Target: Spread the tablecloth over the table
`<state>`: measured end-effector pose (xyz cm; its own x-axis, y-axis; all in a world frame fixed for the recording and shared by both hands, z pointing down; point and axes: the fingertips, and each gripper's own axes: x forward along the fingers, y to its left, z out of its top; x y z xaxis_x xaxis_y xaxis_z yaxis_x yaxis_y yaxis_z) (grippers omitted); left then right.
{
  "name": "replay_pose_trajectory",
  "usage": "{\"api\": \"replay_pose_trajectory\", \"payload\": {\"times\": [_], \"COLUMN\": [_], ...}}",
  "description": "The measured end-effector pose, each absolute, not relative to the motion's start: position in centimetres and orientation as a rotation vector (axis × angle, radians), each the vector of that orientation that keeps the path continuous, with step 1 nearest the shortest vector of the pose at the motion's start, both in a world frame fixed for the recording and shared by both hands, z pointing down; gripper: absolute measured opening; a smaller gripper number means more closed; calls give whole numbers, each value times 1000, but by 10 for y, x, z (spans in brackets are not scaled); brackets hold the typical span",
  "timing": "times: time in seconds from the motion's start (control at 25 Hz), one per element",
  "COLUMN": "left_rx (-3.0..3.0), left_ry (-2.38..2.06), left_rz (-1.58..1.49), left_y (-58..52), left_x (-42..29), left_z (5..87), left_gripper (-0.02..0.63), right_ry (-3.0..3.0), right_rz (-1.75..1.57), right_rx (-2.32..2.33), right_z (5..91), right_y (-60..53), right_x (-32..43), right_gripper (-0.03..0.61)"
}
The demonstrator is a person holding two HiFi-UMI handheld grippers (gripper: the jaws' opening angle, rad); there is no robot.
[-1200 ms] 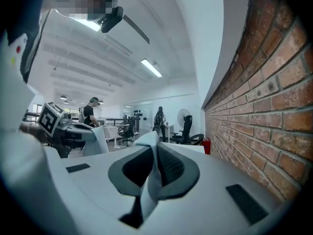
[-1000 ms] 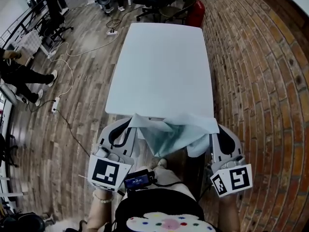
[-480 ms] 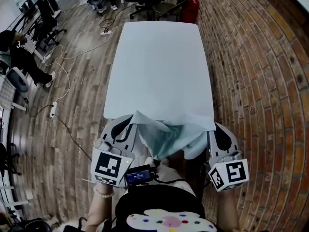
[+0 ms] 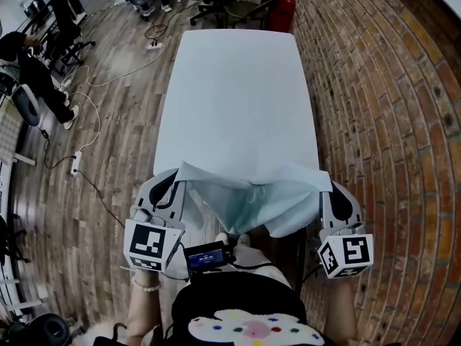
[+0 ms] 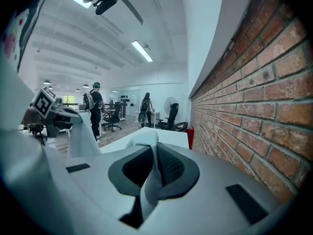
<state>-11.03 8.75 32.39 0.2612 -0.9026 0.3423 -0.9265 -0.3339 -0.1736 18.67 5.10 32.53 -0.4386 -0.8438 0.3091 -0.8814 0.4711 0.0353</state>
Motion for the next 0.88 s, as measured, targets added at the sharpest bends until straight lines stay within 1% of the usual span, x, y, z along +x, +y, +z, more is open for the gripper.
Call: {"api": "replay_pose_trajectory", "payload": {"times": [0.56, 0.88], "left_rx": [2267, 2187], "left_ry": [-1948, -1990], "left_rz": [672, 739], "left_y": [105, 120], "left_x": [-193, -222], "left_z": [335, 345], "left_gripper": [14, 14], "right_ry": [-2212, -2086], "right_rz": [150, 231], "right_rx": [1602, 1710], "right_z": [352, 370], "right_y": [42, 39], "right_x": [259, 307], "right_gripper": [38, 38]}}
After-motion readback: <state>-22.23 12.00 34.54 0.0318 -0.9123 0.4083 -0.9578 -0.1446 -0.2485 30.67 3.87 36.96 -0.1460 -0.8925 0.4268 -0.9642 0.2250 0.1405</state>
